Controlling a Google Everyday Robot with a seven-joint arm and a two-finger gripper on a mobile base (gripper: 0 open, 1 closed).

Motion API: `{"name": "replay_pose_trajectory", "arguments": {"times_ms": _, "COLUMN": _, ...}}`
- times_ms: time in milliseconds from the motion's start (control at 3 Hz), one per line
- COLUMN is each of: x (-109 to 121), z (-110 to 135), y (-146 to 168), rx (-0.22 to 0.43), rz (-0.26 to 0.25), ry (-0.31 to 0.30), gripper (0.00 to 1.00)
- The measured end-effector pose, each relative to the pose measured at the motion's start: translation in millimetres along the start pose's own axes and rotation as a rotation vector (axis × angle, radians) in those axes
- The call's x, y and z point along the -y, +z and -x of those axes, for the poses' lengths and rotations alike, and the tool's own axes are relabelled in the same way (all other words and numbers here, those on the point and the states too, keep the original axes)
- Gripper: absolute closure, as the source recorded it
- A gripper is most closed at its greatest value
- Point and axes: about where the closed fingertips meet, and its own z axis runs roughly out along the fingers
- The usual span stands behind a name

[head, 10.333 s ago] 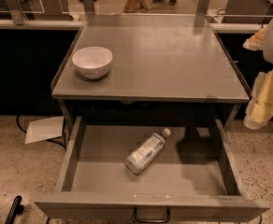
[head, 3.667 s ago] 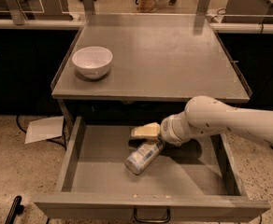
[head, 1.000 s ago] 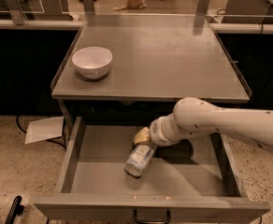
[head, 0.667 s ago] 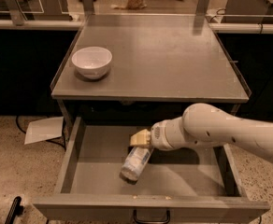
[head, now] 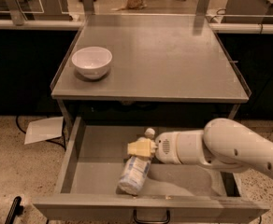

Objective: Pick blue plastic bottle from top drawer and place on counter

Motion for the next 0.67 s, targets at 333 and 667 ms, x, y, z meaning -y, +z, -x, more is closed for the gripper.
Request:
{"name": "replay_pose_trajectory", "arguments": {"times_ms": 333, "x": 17.5, "z": -2.4, "y": -26.2, "rx": 0.045, "rz": -0.033, "ry": -0.037, "gripper": 1.0}}
{"name": "replay_pose_trajectory", "arguments": {"times_ms": 667, "x": 17.7, "z": -2.4, "y": -26.3, "rx": 0.045, "rz": -0.033, "ry": -0.037, "gripper": 1.0}}
